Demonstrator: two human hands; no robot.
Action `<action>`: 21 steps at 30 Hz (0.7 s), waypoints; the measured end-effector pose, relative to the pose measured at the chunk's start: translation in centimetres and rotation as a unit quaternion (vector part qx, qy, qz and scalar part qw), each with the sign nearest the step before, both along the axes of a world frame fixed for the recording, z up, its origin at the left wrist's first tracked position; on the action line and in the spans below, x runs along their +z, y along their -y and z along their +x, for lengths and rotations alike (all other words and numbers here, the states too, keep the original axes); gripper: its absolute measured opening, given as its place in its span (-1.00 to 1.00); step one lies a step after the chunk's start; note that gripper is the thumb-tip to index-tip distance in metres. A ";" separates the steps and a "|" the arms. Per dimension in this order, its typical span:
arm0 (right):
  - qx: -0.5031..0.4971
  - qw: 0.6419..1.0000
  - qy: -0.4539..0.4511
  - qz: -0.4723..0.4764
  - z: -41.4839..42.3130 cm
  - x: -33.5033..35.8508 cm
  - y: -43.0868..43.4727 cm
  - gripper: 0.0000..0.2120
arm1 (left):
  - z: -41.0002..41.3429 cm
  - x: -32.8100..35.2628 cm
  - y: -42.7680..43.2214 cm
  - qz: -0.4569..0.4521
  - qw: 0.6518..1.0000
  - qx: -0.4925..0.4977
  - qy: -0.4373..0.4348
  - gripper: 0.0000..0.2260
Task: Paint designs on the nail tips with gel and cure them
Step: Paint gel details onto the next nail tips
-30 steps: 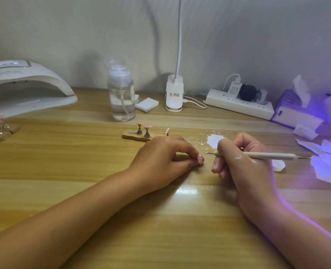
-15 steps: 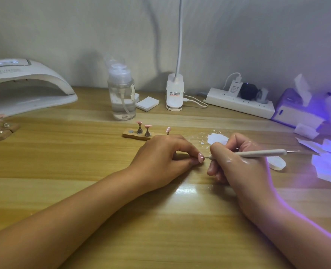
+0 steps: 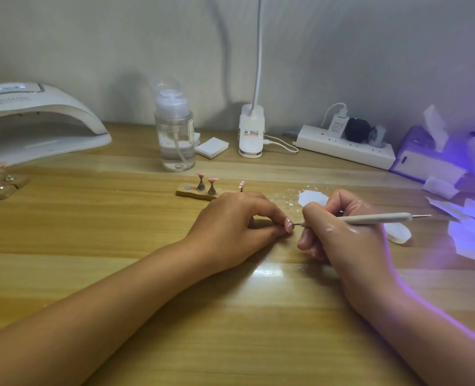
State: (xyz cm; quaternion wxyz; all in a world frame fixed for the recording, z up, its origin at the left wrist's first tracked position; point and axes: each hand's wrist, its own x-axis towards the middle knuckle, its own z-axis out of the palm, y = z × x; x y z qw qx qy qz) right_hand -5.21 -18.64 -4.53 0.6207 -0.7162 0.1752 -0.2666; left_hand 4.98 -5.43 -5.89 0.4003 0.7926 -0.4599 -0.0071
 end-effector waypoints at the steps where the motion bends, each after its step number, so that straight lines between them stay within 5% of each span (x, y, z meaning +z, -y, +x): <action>1: -0.001 1.000 0.000 -0.001 0.0 0.0 0.0 -0.81 | 0.0 0.0 0.0 -0.001 1.000 0.000 0.000 -0.93; 21: -0.017 0.999 0.003 -0.042 0.1 -0.2 0.1 -0.76 | -0.1 0.1 -0.1 -0.003 1.000 0.004 0.002 -0.93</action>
